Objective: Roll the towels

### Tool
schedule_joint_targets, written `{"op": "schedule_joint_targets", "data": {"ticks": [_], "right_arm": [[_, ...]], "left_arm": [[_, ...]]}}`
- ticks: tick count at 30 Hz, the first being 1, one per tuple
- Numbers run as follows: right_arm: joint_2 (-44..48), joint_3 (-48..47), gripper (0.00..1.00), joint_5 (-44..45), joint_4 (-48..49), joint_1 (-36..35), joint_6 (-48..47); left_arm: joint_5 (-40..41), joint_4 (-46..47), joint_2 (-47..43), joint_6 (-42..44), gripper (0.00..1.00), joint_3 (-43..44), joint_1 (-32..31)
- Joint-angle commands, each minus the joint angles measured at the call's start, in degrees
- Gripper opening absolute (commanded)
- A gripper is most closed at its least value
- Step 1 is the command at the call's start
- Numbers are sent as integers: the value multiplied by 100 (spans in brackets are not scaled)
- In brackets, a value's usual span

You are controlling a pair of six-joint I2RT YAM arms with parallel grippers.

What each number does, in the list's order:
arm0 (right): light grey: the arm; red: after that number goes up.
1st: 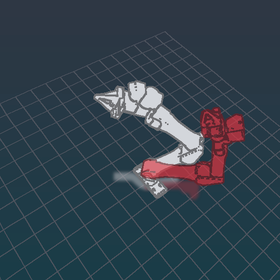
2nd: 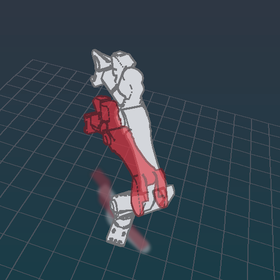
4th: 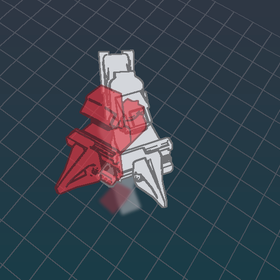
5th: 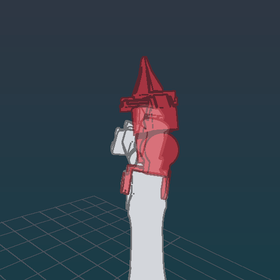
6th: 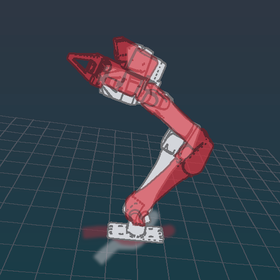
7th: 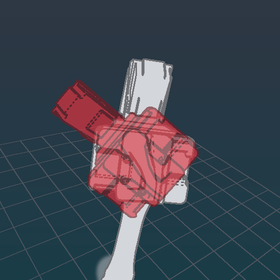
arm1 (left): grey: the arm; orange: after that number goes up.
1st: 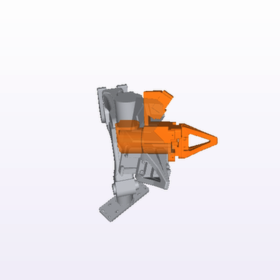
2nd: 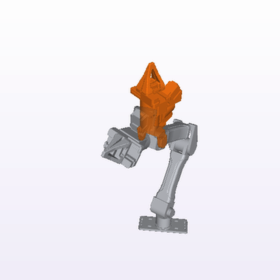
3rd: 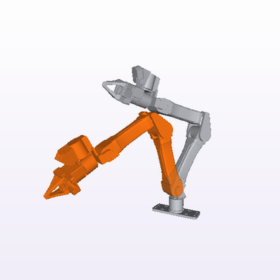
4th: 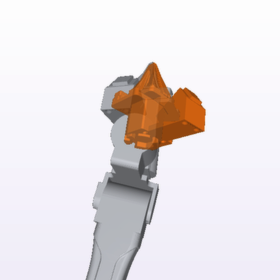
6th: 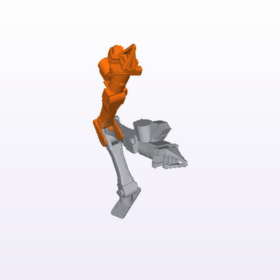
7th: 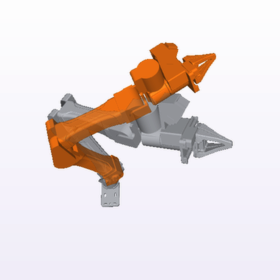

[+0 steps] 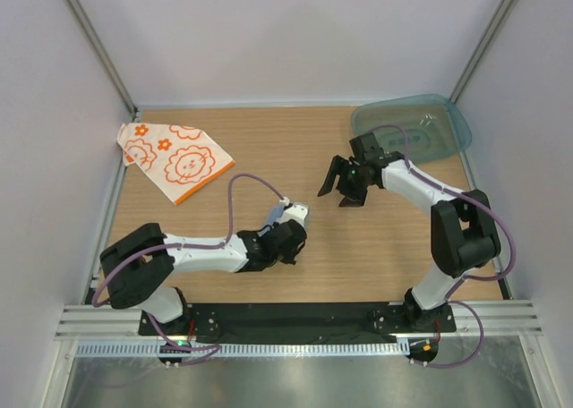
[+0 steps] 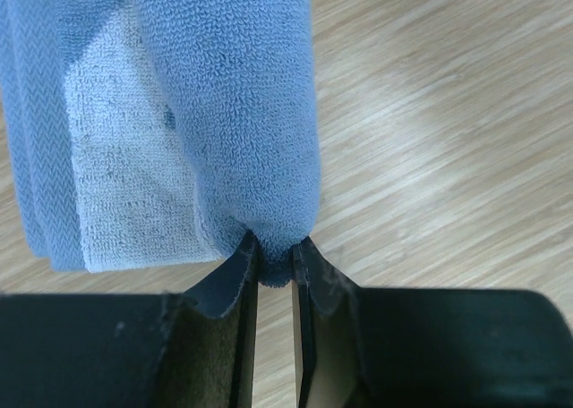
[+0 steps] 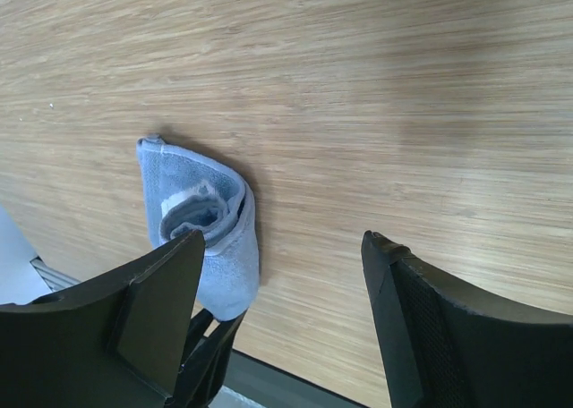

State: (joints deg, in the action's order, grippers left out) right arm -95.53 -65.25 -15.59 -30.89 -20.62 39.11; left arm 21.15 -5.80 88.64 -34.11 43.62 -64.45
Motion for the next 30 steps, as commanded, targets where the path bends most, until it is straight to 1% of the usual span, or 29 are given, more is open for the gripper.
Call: {"op": "schedule_joint_targets", "data": {"ticks": [1,3,4,6,7,10,11,13,14,18,22,24,25,27,30], "right_arm": [[157,20,79,-145,-22,5,-185],[358,179,79,-407,283,6,-176],[455,406,79,-531,425,6,-124],[744,784,79,-829,872,6,-36],[833,925,79,-936,1023,6,26],[1166,1435,81,-1252,1603,-12,149],[1246,1558,81,-1323,1761,-12,228],[1334,1901,82,-1446,2192,-73,324],[1378,2007,82,-1568,2341,-117,403],[1361,2507,82,-1675,3061,-372,632],[1221,2676,82,-1535,3598,-688,808],[1107,2702,82,-1420,3792,-829,861],[1071,2711,81,-1385,3862,-847,879],[1036,2772,79,-1228,4046,-882,940],[1080,2930,77,-1078,4354,-882,1028]], "left_arm": [[-645,35,-180,-87,10,-169,169],[-1032,149,-268,-131,10,-222,335],[-1512,385,-303,-210,10,-326,554],[-2016,553,-391,-306,10,-450,845],[-2531,841,-409,-394,10,-537,1133],[-3168,1072,-304,-483,11,-582,1495],[-3596,1238,-260,-509,11,-591,1679],[-3880,1344,-76,-509,11,-565,1821],[-4203,1397,-14,-457,11,-512,1908],[-4548,1459,241,-281,11,-345,1971],[-4848,1775,338,-394,11,-371,2129],[-5084,2020,391,-674,11,-554,2251],[-5138,2352,400,-807,11,-625,2365],[-5269,2696,478,-1053,11,-810,2506],[-5524,3338,610,-1484,11,-1118,2744]]}}
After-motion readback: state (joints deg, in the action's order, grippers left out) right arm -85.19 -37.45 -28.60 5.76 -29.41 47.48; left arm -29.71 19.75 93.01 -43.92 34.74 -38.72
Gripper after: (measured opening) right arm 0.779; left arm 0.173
